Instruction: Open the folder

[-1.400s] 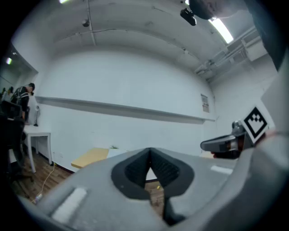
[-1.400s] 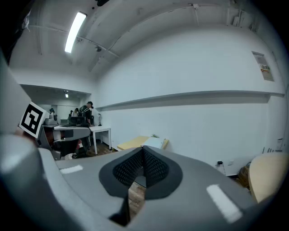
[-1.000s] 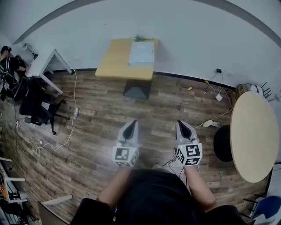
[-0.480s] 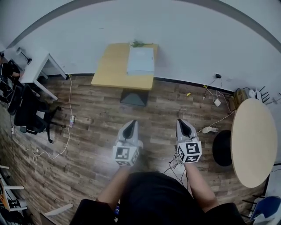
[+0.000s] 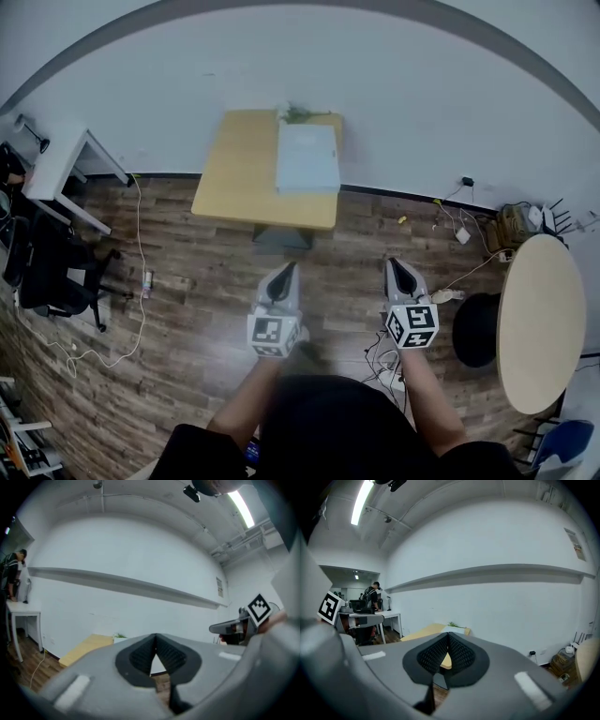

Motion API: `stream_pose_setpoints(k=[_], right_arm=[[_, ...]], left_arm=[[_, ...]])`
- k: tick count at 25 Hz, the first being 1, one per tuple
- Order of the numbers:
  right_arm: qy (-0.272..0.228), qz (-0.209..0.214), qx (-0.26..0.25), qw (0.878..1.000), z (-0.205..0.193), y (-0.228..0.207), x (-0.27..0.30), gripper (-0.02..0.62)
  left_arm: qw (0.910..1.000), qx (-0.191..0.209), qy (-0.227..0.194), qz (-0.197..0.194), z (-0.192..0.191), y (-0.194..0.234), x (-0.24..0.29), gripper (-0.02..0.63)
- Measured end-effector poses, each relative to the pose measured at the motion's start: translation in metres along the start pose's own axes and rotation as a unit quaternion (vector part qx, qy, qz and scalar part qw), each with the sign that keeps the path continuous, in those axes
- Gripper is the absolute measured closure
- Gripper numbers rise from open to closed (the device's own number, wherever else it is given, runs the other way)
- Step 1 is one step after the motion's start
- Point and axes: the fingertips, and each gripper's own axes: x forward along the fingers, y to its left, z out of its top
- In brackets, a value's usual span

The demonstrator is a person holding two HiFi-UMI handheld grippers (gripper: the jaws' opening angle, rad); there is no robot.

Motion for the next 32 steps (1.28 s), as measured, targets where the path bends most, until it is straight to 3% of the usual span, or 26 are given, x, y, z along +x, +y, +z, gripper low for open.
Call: stream_pose_setpoints(k=[9,19,27,32], right_arm=[[0.030,-0.015,0.022,0.999,0.005,0.006,0.086,0.592],[0.059,-0.003,0.023,0.998,-0.008,-0.001,0.159,0.592],[0.064,0.014,0.051,0.997,-0.006,-0.049,0.237,0.592],[0.098,0.010,0.047,0.994,-0.014,-0.086,0.291,0.592]], left_arm=[[0.9993,-0.015,0.003,-0.035,0.017,0.077,0.069,0.604],[0.9981,-0.016,0.029,-0.053,-0.001,0.105,0.125,0.604],[0.9980,-0.020,0.044,-0.040,-0.019,0.120,0.193,0.604],[0.9961,-0.019,0.074,-0.043,-0.034,0.124,0.248,0.604]])
